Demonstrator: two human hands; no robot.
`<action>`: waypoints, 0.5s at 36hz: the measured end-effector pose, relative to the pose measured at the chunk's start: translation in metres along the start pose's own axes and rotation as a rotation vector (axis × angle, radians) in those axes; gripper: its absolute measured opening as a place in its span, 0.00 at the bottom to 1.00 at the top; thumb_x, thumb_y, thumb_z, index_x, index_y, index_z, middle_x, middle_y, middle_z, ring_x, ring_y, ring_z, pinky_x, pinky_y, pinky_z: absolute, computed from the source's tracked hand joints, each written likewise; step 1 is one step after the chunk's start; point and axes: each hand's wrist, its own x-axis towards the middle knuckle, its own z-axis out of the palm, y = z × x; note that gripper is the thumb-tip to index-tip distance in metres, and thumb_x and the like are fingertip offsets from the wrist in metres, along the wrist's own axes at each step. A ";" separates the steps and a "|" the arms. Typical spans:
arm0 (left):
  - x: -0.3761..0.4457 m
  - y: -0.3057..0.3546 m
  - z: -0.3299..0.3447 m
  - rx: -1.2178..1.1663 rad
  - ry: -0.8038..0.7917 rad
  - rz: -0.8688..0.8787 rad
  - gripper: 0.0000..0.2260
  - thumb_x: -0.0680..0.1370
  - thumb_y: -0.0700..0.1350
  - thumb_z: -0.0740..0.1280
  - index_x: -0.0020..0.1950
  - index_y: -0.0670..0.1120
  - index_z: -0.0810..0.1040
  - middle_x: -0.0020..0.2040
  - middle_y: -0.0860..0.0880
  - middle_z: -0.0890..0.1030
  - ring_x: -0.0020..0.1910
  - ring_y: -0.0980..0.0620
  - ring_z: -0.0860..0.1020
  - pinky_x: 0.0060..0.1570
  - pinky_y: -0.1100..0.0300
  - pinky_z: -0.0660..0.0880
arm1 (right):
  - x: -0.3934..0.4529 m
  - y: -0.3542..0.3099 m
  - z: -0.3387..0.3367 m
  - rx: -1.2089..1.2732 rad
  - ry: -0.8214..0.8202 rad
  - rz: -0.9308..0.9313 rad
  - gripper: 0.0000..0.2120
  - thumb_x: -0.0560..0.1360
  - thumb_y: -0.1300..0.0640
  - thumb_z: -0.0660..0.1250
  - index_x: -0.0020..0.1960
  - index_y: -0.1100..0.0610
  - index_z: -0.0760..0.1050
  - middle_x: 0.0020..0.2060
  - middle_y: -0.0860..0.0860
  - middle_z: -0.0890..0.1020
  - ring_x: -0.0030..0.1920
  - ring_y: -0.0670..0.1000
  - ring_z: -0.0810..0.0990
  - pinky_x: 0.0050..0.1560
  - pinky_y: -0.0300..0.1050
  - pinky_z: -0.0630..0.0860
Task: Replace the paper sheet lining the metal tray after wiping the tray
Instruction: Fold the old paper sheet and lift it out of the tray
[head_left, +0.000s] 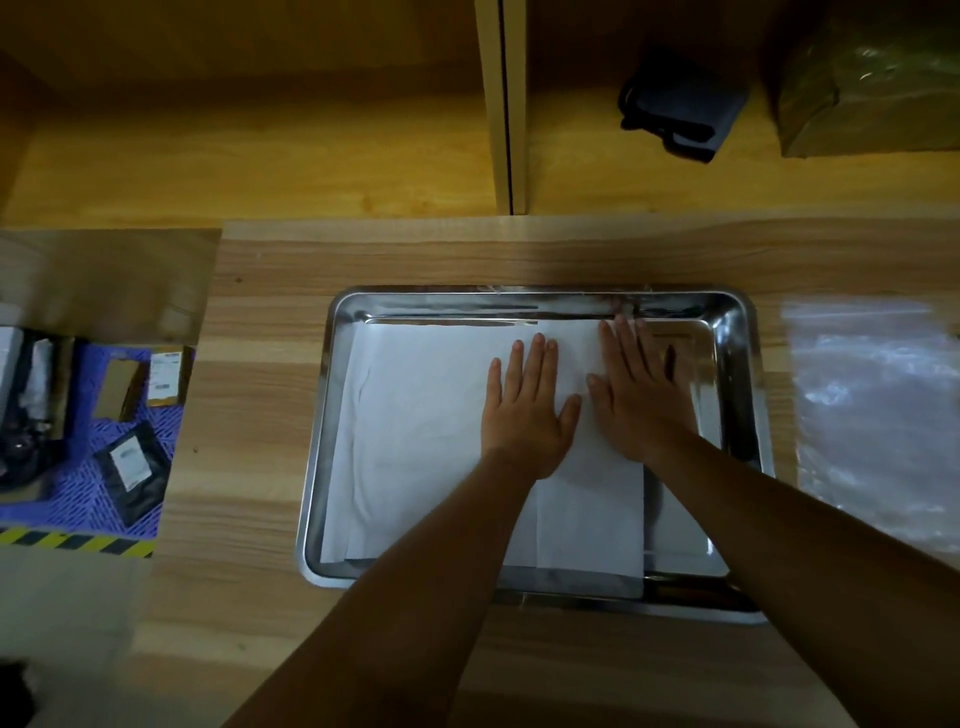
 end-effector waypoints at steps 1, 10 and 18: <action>-0.003 -0.003 -0.004 -0.005 0.007 -0.008 0.32 0.82 0.62 0.44 0.80 0.47 0.41 0.81 0.47 0.42 0.79 0.47 0.38 0.78 0.46 0.41 | -0.003 -0.001 -0.003 -0.001 0.008 -0.004 0.32 0.80 0.41 0.39 0.79 0.53 0.38 0.79 0.53 0.42 0.78 0.53 0.38 0.76 0.63 0.41; -0.066 -0.047 -0.030 -0.239 0.056 -0.221 0.30 0.82 0.60 0.49 0.81 0.47 0.48 0.81 0.48 0.49 0.80 0.47 0.47 0.78 0.50 0.48 | -0.038 -0.023 -0.026 0.124 -0.064 0.093 0.32 0.82 0.42 0.47 0.79 0.53 0.39 0.80 0.50 0.44 0.79 0.53 0.43 0.74 0.54 0.37; -0.106 -0.064 -0.058 -1.119 0.375 -1.143 0.13 0.79 0.44 0.64 0.60 0.43 0.81 0.57 0.45 0.83 0.58 0.43 0.79 0.61 0.53 0.73 | -0.027 -0.078 -0.039 0.237 -0.048 -0.004 0.24 0.81 0.51 0.57 0.74 0.59 0.64 0.73 0.56 0.68 0.73 0.58 0.64 0.73 0.55 0.58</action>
